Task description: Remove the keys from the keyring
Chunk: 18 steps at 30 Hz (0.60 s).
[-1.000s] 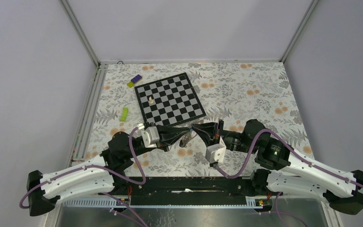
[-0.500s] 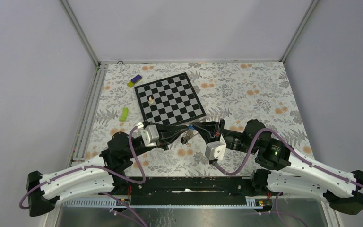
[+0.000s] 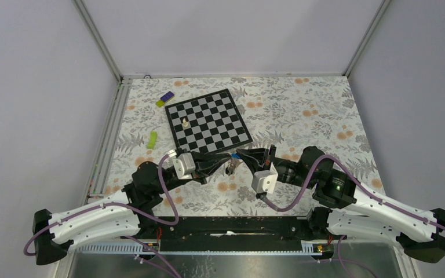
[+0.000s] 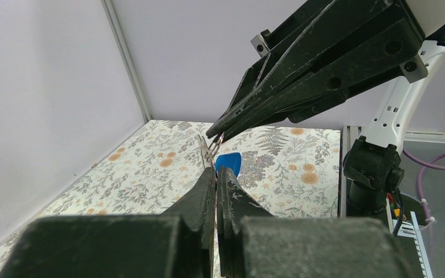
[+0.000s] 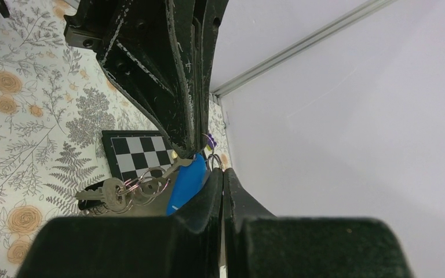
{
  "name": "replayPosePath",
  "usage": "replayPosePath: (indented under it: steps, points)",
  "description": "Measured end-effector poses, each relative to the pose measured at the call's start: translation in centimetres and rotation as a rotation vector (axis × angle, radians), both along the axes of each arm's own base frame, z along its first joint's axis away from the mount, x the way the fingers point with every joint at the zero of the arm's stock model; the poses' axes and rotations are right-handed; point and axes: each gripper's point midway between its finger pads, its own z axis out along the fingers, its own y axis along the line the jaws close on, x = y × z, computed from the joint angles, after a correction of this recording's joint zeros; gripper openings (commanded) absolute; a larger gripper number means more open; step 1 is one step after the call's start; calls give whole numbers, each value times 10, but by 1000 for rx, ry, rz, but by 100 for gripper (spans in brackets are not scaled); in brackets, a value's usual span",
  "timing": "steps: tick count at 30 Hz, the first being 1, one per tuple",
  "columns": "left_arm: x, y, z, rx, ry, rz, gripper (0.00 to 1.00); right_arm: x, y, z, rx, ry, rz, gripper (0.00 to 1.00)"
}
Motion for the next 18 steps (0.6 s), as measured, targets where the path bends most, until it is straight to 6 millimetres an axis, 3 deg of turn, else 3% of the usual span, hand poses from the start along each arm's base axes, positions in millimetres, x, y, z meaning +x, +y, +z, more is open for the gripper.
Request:
replayPosePath:
  steps: [18]
  points:
    - [0,1,5,-9,-4,2,0,4,0,8,48,28,-28,0]
